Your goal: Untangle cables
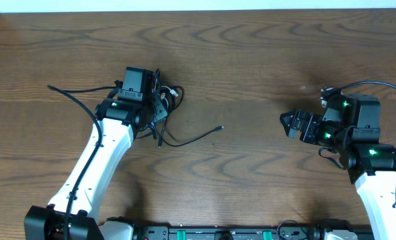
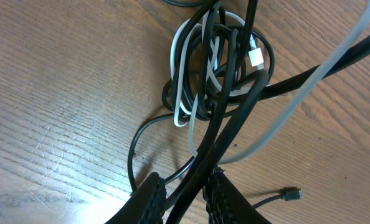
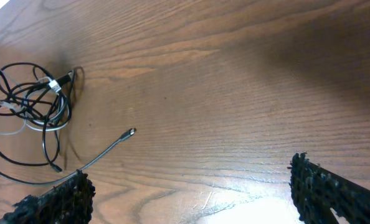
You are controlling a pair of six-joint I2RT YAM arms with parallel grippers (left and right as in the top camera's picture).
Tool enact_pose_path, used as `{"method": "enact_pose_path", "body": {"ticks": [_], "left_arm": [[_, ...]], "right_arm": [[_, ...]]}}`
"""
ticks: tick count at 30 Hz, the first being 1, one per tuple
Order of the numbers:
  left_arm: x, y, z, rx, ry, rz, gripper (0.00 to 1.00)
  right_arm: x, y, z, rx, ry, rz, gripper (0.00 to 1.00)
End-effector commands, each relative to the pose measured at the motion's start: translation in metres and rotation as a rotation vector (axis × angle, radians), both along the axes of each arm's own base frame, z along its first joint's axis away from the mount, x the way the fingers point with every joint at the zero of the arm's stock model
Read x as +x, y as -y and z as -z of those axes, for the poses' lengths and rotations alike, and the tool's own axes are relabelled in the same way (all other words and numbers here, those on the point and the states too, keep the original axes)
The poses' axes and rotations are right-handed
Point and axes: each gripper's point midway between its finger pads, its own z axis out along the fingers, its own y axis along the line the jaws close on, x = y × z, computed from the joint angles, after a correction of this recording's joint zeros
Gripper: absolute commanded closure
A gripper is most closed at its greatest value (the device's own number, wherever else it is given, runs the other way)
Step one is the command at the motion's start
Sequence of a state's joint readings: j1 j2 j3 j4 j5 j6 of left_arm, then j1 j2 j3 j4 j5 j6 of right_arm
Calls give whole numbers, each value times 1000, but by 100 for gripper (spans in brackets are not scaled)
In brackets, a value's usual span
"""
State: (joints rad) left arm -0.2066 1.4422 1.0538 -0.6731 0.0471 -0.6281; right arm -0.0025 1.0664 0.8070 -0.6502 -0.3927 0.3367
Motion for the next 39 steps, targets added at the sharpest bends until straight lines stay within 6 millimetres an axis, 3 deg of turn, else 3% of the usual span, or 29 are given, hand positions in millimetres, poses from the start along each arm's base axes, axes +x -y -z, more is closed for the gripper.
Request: {"method": "enact_pose_path", "body": {"ticks": [1, 39], "left_arm": [[0, 0, 0, 4, -3, 5, 75], [0, 0, 0, 4, -2, 5, 75]], "right_arm": [[4, -4, -11, 5, 25, -8, 1], [1, -3, -9, -6, 17, -22, 1]]}}
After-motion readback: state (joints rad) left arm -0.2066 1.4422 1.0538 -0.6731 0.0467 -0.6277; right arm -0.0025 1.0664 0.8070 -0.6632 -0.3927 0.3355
